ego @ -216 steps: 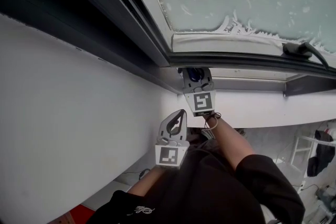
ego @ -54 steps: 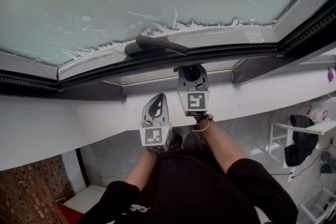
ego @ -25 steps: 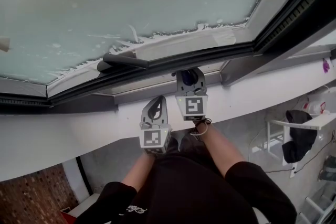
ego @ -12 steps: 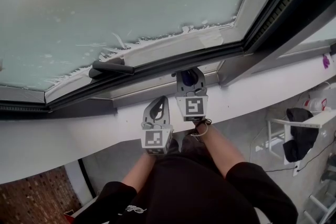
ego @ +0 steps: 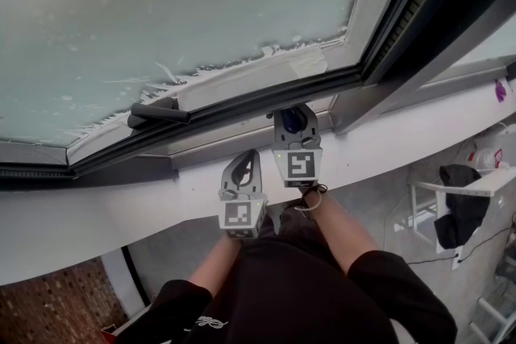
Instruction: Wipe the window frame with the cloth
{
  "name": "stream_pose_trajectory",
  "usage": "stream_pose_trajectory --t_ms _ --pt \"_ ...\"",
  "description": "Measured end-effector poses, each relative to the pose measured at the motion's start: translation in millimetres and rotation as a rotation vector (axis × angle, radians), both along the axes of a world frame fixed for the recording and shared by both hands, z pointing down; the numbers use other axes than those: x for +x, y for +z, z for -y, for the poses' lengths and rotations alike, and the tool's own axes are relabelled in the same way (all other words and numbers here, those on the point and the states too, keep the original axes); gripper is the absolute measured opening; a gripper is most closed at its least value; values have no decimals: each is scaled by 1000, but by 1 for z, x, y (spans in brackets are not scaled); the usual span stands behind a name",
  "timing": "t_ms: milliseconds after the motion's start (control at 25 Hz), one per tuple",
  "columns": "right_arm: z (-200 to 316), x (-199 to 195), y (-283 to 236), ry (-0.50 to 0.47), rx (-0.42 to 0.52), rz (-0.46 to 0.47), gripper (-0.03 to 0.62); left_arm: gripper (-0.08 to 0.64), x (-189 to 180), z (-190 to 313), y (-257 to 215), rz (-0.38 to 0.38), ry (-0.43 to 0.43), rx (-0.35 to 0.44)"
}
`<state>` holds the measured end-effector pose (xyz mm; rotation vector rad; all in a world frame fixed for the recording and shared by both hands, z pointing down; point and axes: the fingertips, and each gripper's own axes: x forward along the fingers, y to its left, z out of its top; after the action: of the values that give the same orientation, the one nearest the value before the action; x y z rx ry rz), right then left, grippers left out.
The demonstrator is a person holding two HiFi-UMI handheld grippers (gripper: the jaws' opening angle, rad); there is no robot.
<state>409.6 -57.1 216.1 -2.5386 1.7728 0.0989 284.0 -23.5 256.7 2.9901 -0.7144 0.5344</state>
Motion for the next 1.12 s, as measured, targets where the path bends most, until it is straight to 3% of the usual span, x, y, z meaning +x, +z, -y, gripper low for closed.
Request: stream_pose_trajectory --t_ms 1120 --pt "-38 65 3 178 -33 -34 52 6 29 -14 8 12 29 -11"
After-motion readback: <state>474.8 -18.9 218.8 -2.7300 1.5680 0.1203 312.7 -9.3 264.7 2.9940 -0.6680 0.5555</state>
